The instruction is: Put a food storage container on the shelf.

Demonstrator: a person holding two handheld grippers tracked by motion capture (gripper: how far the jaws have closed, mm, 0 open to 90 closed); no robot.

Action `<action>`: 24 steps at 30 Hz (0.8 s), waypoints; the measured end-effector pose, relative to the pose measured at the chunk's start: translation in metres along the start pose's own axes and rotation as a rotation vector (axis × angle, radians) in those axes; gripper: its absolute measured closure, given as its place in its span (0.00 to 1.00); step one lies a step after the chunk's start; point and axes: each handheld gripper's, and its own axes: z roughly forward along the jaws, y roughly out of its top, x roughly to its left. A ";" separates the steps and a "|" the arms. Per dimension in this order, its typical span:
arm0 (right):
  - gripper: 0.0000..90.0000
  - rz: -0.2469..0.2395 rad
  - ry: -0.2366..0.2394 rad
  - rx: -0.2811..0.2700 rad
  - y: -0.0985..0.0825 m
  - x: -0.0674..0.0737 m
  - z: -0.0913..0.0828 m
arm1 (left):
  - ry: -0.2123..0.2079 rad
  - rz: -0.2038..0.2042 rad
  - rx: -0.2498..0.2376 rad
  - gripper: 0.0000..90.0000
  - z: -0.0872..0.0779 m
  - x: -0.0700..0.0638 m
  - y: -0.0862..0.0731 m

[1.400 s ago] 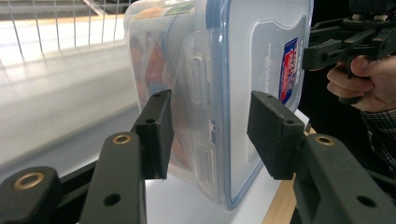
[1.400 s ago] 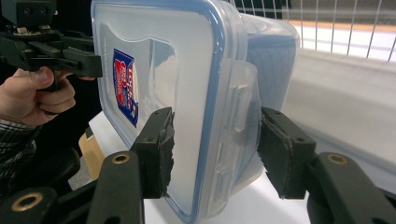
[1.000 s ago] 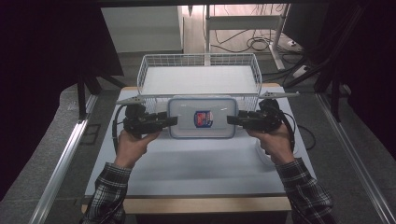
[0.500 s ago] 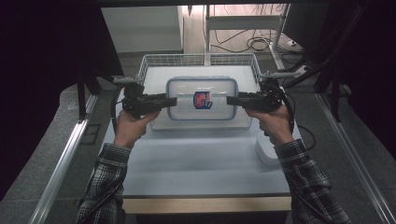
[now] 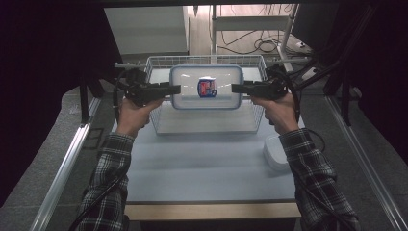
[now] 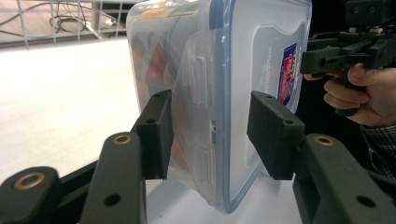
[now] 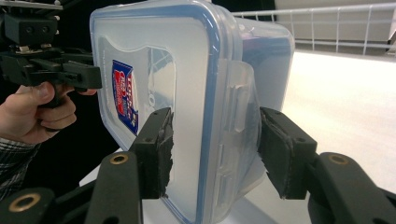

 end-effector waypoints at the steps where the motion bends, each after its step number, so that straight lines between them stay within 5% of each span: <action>1: 0.52 0.002 -0.001 -0.003 0.002 -0.001 0.001 | 0.001 -0.001 0.000 0.57 0.001 0.001 0.002; 14: 0.51 0.038 -0.023 -0.003 0.014 -0.021 0.018 | 0.018 -0.031 -0.001 0.57 0.017 0.021 0.008; 24: 0.49 0.047 -0.041 -0.007 0.019 -0.026 0.023 | 0.038 -0.013 -0.044 0.55 0.021 0.023 0.004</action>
